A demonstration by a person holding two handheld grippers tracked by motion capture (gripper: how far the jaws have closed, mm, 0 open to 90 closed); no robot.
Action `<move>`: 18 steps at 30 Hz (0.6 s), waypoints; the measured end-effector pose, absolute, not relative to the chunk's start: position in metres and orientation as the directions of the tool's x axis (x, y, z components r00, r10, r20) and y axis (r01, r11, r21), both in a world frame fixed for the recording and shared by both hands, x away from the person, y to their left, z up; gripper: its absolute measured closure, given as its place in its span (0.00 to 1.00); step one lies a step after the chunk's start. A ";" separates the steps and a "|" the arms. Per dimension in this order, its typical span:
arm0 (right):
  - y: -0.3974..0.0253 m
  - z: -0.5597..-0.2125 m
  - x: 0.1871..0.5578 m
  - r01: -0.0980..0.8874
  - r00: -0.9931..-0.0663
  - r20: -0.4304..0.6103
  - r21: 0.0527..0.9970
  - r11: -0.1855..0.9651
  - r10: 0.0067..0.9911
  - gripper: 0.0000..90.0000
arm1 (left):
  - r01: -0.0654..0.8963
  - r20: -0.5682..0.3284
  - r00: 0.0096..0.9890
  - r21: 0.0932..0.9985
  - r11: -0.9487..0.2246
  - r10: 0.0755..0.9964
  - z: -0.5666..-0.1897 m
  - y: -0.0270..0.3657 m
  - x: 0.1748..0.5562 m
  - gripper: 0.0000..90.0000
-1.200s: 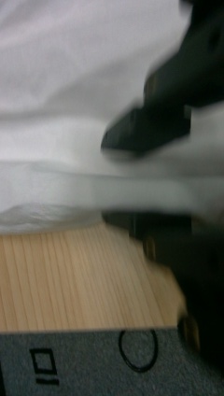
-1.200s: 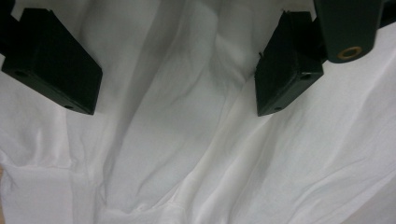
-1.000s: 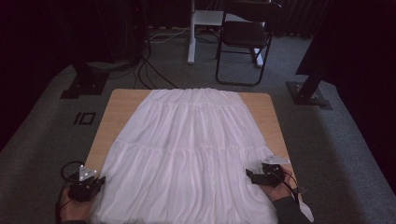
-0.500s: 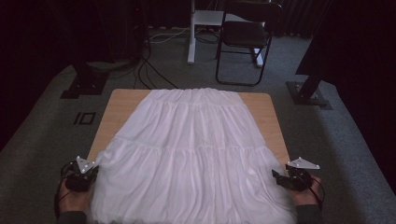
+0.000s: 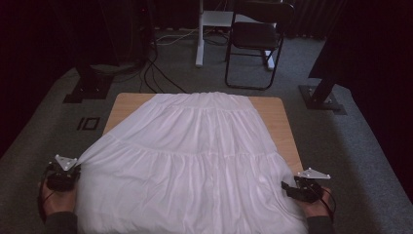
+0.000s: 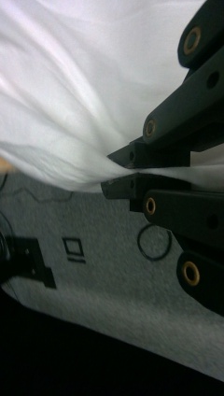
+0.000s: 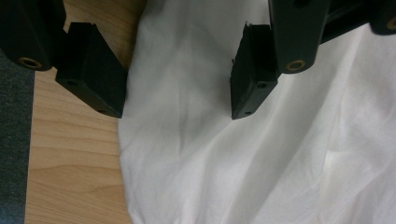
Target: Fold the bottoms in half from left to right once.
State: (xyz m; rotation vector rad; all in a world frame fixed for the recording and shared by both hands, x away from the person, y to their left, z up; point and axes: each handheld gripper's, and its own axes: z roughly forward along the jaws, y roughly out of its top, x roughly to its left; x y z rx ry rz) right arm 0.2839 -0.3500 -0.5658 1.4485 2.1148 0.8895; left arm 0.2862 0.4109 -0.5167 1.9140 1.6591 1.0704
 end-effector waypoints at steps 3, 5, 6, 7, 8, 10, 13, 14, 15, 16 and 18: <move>-0.349 -0.566 0.283 0.658 -0.367 0.011 0.710 0.251 0.930 0.43 | 0.672 0.302 -0.049 0.715 -0.192 0.952 -0.515 0.425 0.290 0.98; -0.349 -0.565 0.283 0.658 -0.368 0.011 0.710 0.251 0.930 0.44 | 0.678 0.299 -0.097 0.718 -0.157 0.949 -0.514 0.435 0.291 0.98; -0.349 -0.565 0.283 0.657 -0.368 0.010 0.711 0.252 0.930 0.44 | 0.678 0.299 -0.121 0.721 -0.141 0.946 -0.513 0.439 0.291 0.98; -0.349 -0.565 0.283 0.655 -0.367 0.007 0.712 0.253 0.930 0.45 | 0.682 0.304 -0.142 0.720 -0.129 0.942 -0.513 0.443 0.291 0.98; -0.349 -0.565 0.282 0.655 -0.364 0.005 0.713 0.252 0.931 0.46 | 0.683 0.301 -0.165 0.722 -0.112 0.939 -0.513 0.447 0.291 0.98; -0.350 -0.565 0.282 0.654 -0.363 0.002 0.712 0.254 0.932 0.46 | 0.680 0.268 -0.192 0.730 -0.069 0.944 -0.509 0.451 0.290 0.98; -0.351 -0.566 0.281 0.656 -0.362 0.015 0.714 0.244 0.932 0.46 | 0.657 0.259 -0.120 0.745 -0.119 0.958 -0.501 0.438 0.286 0.98; -0.351 -0.566 0.281 0.656 -0.361 0.015 0.714 0.243 0.932 0.46 | 0.651 0.265 -0.091 0.745 -0.144 0.960 -0.497 0.431 0.285 0.98; -0.351 -0.566 0.282 0.655 -0.363 0.013 0.715 0.245 0.932 0.46 | 0.639 0.251 -0.065 0.753 -0.153 0.966 -0.494 0.425 0.283 0.98; -0.350 -0.566 0.282 0.656 -0.363 0.014 0.714 0.245 0.932 0.46 | 0.622 0.232 -0.027 0.765 -0.166 0.972 -0.490 0.418 0.282 0.98; -0.349 -0.566 0.282 0.653 -0.364 0.014 0.717 0.245 0.931 0.46 | 0.598 0.213 0.037 0.778 -0.192 0.976 -0.482 0.404 0.279 0.98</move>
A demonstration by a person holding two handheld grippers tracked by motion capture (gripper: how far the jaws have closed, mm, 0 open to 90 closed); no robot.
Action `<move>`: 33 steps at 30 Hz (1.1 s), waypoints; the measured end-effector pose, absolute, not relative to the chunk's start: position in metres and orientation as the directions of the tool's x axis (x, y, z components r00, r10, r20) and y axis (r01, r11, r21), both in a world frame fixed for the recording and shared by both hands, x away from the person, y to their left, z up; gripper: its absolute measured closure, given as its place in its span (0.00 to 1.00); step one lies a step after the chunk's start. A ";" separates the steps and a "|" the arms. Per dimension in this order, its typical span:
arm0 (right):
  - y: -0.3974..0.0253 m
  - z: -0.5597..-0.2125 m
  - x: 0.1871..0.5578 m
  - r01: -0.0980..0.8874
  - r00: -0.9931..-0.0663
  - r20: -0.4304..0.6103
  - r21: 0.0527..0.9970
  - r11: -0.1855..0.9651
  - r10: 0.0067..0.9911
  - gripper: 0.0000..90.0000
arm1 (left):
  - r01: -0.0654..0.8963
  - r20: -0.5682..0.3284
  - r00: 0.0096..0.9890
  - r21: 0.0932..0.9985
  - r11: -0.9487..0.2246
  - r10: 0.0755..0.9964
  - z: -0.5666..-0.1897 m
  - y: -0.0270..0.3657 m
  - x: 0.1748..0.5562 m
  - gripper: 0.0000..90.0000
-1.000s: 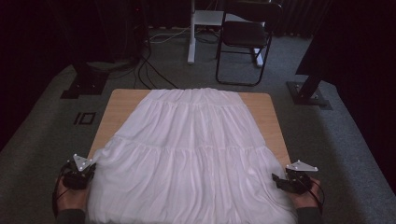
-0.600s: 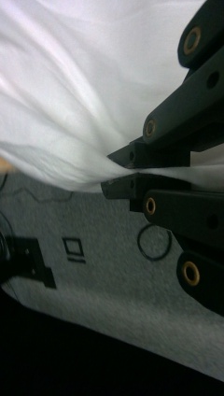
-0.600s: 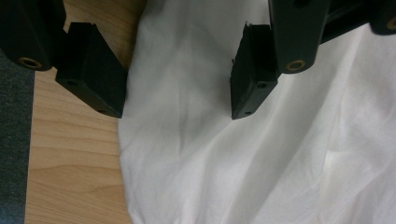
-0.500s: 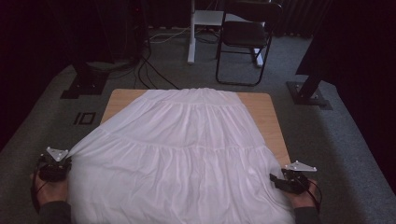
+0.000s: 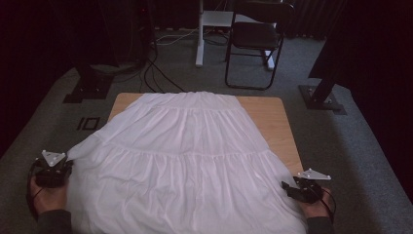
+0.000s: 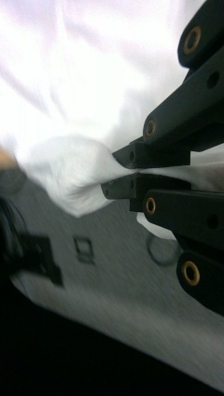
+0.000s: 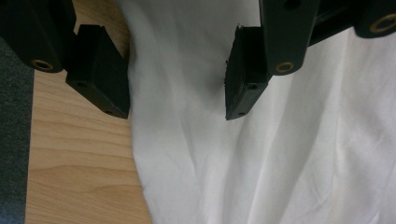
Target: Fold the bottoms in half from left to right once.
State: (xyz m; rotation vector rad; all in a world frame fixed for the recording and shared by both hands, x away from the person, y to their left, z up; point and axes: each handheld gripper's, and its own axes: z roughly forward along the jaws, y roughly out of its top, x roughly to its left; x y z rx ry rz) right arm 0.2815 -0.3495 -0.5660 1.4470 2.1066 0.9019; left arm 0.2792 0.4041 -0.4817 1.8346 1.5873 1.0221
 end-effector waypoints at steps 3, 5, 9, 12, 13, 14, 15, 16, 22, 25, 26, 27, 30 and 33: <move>-0.350 -0.566 0.281 0.649 -0.367 0.014 0.720 0.245 0.930 0.46 | 0.555 0.168 0.168 0.799 -0.234 0.971 -0.468 0.382 0.276 0.98; -0.350 -0.567 0.281 0.648 -0.368 0.016 0.722 0.243 0.930 0.45 | 0.528 0.146 0.240 0.810 -0.255 0.960 -0.457 0.366 0.274 0.98; -0.350 -0.567 0.281 0.645 -0.368 0.017 0.725 0.242 0.930 0.45 | 0.447 0.106 0.393 0.846 -0.291 0.913 -0.428 0.331 0.273 0.98; -0.349 -0.568 0.281 0.643 -0.369 0.017 0.727 0.242 0.929 0.44 | 0.381 0.098 0.512 0.865 -0.327 0.854 -0.406 0.299 0.277 0.98; -0.349 -0.568 0.281 0.643 -0.369 0.017 0.727 0.242 0.929 0.44 | 0.359 0.099 0.550 0.868 -0.342 0.829 -0.399 0.286 0.279 0.98; -0.348 -0.568 0.281 0.642 -0.371 0.016 0.727 0.244 0.928 0.44 | 0.340 0.099 0.589 0.870 -0.357 0.802 -0.394 0.273 0.281 0.98; -0.348 -0.568 0.281 0.641 -0.373 0.017 0.727 0.245 0.928 0.44 | 0.317 0.113 0.622 0.868 -0.381 0.775 -0.388 0.258 0.283 0.98; -0.348 -0.568 0.281 0.641 -0.373 0.017 0.727 0.245 0.927 0.44 | 0.296 0.122 0.657 0.866 -0.404 0.744 -0.384 0.242 0.284 0.98; -0.345 -0.568 0.282 0.639 -0.378 0.015 0.727 0.249 0.926 0.43 | 0.143 0.161 0.840 0.855 -0.499 0.517 -0.375 0.132 0.291 0.98; -0.345 -0.568 0.282 0.640 -0.378 0.016 0.727 0.249 0.925 0.43 | 0.120 0.118 0.900 0.858 -0.499 0.419 -0.383 0.078 0.297 0.98; -0.345 -0.568 0.282 0.638 -0.379 0.015 0.728 0.249 0.925 0.43 | 0.121 0.097 0.917 0.857 -0.501 0.387 -0.388 0.063 0.300 0.98; -0.345 -0.568 0.282 0.637 -0.379 0.016 0.730 0.248 0.925 0.43 | 0.140 0.019 0.950 0.865 -0.481 0.312 -0.401 0.039 0.305 0.98; -0.344 -0.568 0.282 0.641 -0.373 0.016 0.728 0.245 0.928 0.44 | 0.175 -0.036 0.959 0.855 -0.488 0.280 -0.417 0.020 0.311 0.98; -0.335 -0.557 0.282 0.633 -0.361 -0.016 0.730 0.258 0.932 0.49 | 0.224 -0.100 0.962 0.819 -0.529 0.253 -0.446 0.000 0.320 0.93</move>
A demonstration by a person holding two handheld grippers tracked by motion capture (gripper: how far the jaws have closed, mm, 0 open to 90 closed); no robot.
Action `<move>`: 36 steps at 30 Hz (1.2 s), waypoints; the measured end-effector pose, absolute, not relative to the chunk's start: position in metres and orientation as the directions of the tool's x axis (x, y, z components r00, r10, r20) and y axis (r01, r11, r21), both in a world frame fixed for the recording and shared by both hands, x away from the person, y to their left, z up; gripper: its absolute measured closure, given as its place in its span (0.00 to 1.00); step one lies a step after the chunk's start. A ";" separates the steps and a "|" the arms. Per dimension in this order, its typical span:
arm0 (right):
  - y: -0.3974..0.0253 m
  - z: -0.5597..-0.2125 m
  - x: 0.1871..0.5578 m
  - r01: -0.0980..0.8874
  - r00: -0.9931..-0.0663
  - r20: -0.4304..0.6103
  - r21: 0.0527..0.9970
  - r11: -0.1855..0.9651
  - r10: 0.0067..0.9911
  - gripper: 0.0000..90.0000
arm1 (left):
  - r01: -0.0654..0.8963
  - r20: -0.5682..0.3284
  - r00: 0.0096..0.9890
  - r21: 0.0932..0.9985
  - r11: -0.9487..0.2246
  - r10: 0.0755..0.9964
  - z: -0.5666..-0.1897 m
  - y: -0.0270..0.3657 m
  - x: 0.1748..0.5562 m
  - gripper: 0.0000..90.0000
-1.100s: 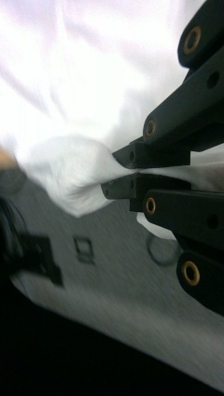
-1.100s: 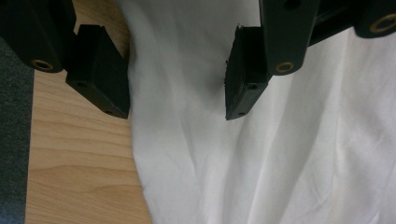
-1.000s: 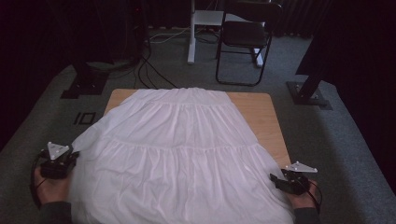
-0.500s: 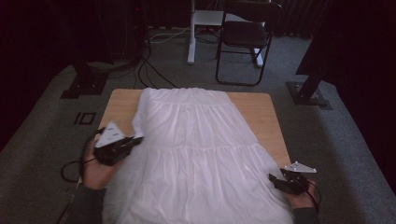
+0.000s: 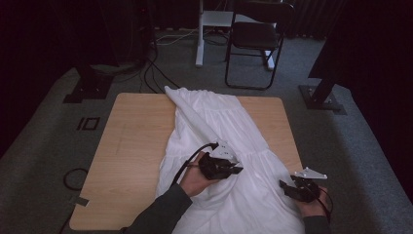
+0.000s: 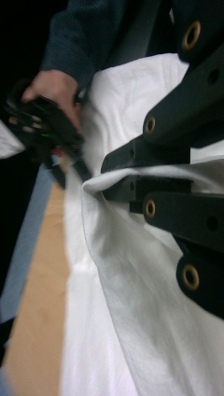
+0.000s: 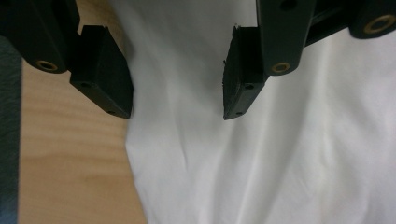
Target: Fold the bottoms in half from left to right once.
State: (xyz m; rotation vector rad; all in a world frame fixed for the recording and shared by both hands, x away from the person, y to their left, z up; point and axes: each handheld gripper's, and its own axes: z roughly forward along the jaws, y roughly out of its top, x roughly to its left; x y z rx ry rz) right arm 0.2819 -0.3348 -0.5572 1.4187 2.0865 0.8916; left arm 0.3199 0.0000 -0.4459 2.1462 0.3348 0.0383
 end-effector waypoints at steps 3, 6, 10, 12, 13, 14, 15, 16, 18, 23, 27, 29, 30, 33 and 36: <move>-0.327 -0.546 0.280 0.606 -0.375 -0.020 0.752 0.261 0.927 0.49 | 0.233 -0.086 0.952 0.826 -0.514 0.293 -0.449 0.007 0.322 0.72; -0.302 -0.518 0.283 0.552 -0.434 -0.007 0.788 0.272 0.901 0.48 | 0.244 -0.070 0.935 0.837 -0.490 0.347 -0.445 0.029 0.325 0.67; -0.275 -0.498 0.293 0.509 -0.504 0.028 0.817 0.271 0.863 0.49 | 0.278 -0.013 0.869 0.840 -0.465 0.495 -0.443 0.084 0.327 0.62; -0.257 -0.493 0.304 0.508 -0.535 0.040 0.813 0.284 0.844 0.50 | 0.303 0.004 0.825 0.841 -0.448 0.566 -0.448 0.109 0.328 0.61; -0.251 -0.492 0.308 0.506 -0.543 0.033 0.810 0.296 0.839 0.50 | 0.324 0.003 0.801 0.839 -0.437 0.599 -0.452 0.121 0.329 0.60; -0.244 -0.492 0.313 0.506 -0.555 0.031 0.805 0.308 0.832 0.51 | 0.339 0.001 0.785 0.836 -0.431 0.619 -0.456 0.130 0.329 0.59; -0.238 -0.493 0.317 0.510 -0.563 0.035 0.801 0.314 0.826 0.51 | 0.366 -0.011 0.760 0.834 -0.414 0.650 -0.462 0.143 0.329 0.59; -0.230 -0.497 0.324 0.523 -0.576 0.046 0.788 0.324 0.816 0.51 | 0.380 -0.015 0.744 0.832 -0.404 0.668 -0.466 0.150 0.329 0.58; -0.220 -0.507 0.334 0.551 -0.591 0.073 0.763 0.336 0.804 0.51 | 0.414 -0.035 0.716 0.825 -0.384 0.697 -0.477 0.166 0.327 0.57; -0.202 -0.528 0.343 0.583 -0.628 0.148 0.740 0.336 0.764 0.45 | 0.467 -0.022 0.652 0.800 -0.378 0.758 -0.499 0.188 0.325 0.55; -0.194 -0.536 0.348 0.622 -0.620 0.141 0.688 0.374 0.771 0.78 | 0.460 -0.028 0.649 0.811 -0.362 0.761 -0.500 0.187 0.326 0.54; -0.194 -0.535 0.349 0.624 -0.622 0.144 0.684 0.377 0.769 0.98 | 0.455 -0.023 0.655 0.810 -0.369 0.756 -0.501 0.182 0.326 0.53; -0.195 -0.530 0.347 0.607 -0.619 0.112 0.696 0.383 0.778 0.98 | 0.452 -0.019 0.657 0.809 -0.374 0.754 -0.501 0.179 0.326 0.53; -0.210 -0.492 0.331 0.513 -0.614 0.068 0.792 0.332 0.787 0.98 | 0.441 -0.008 0.670 0.808 -0.390 0.743 -0.501 0.172 0.326 0.52; -0.240 -0.443 0.312 0.392 -0.556 0.022 0.889 0.238 0.831 0.98 | 0.434 -0.006 0.677 0.810 -0.393 0.736 -0.500 0.167 0.326 0.52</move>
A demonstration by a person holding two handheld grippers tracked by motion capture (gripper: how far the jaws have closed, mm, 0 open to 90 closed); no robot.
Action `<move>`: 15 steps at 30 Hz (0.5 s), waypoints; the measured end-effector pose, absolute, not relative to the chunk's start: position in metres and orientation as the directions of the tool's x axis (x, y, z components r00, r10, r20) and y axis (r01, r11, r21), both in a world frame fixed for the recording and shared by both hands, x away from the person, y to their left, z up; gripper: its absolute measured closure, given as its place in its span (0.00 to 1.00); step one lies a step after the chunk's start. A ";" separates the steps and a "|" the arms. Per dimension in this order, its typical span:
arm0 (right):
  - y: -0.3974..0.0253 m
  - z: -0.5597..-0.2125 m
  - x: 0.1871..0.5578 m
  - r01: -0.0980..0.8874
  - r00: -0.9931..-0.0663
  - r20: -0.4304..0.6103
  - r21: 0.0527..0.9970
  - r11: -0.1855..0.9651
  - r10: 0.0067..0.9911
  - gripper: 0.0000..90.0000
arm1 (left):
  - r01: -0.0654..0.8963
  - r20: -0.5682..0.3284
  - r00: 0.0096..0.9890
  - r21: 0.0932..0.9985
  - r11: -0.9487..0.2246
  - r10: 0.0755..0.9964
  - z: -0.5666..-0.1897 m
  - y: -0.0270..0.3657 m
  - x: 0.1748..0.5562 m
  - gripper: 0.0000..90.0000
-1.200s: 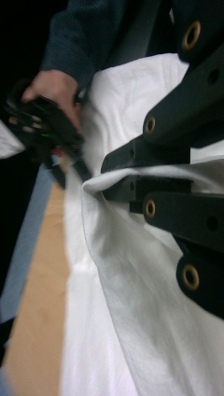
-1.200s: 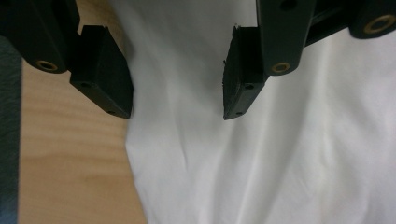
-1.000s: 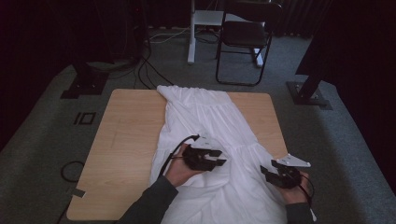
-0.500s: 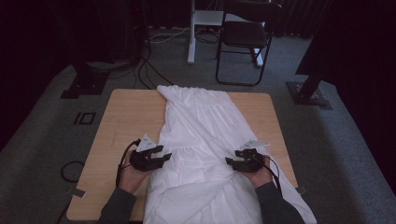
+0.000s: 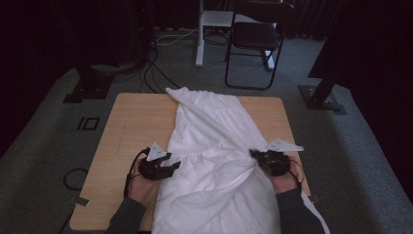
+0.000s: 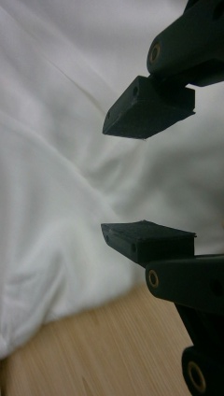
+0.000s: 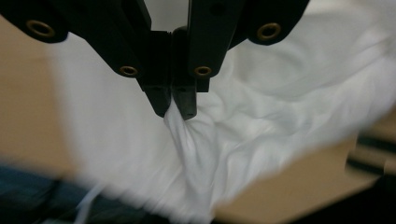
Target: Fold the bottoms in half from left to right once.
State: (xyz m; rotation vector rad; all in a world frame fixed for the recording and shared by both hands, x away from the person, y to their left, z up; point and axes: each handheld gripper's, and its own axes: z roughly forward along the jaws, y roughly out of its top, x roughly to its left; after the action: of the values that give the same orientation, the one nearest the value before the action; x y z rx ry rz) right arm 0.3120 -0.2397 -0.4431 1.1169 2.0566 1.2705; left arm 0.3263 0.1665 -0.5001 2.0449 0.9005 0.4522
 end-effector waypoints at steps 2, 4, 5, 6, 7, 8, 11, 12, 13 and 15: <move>-0.262 -0.424 0.307 0.341 -0.453 -0.062 0.910 0.237 0.889 0.98 | 0.432 0.000 0.681 0.807 -0.402 0.732 -0.500 0.163 0.327 0.52; -0.287 -0.426 0.316 0.389 -0.386 -0.048 0.897 0.210 0.921 0.98 | 0.429 -0.002 0.686 0.809 -0.403 0.727 -0.500 0.158 0.328 0.51; -0.298 -0.434 0.322 0.428 -0.365 -0.024 0.884 0.190 0.931 0.98 | 0.429 -0.006 0.689 0.810 -0.401 0.724 -0.501 0.155 0.328 0.51; -0.307 -0.447 0.328 0.471 -0.353 -0.012 0.862 0.189 0.935 0.98 | 0.427 -0.007 0.695 0.808 -0.406 0.719 -0.501 0.152 0.329 0.51; -0.313 -0.462 0.334 0.515 -0.350 0.002 0.836 0.191 0.937 0.98 | 0.428 -0.008 0.703 0.804 -0.413 0.712 -0.503 0.147 0.330 0.51; -0.317 -0.479 0.338 0.550 -0.356 0.016 0.812 0.196 0.934 0.98 | 0.428 -0.006 0.712 0.796 -0.427 0.703 -0.505 0.141 0.331 0.51; -0.322 -0.520 0.346 0.625 -0.349 0.046 0.755 0.196 0.936 0.97 | 0.435 -0.001 0.743 0.762 -0.481 0.670 -0.516 0.119 0.334 0.50; -0.324 -0.530 0.348 0.643 -0.345 0.059 0.742 0.190 0.937 0.97 | 0.438 0.004 0.751 0.745 -0.503 0.660 -0.522 0.111 0.335 0.51; -0.325 -0.537 0.349 0.660 -0.336 0.071 0.729 0.181 0.939 0.97 | 0.441 0.022 0.756 0.722 -0.534 0.655 -0.527 0.103 0.335 0.51; -0.327 -0.546 0.350 0.677 -0.334 0.080 0.714 0.180 0.939 0.96 | 0.440 0.076 0.766 0.661 -0.607 0.638 -0.541 0.089 0.337 0.60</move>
State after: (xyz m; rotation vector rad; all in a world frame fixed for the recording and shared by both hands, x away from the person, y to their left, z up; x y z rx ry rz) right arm 0.3502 -0.3273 -0.5456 1.5250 2.0847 0.9491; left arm 0.3368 0.0894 -0.5413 2.3198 0.8019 0.4049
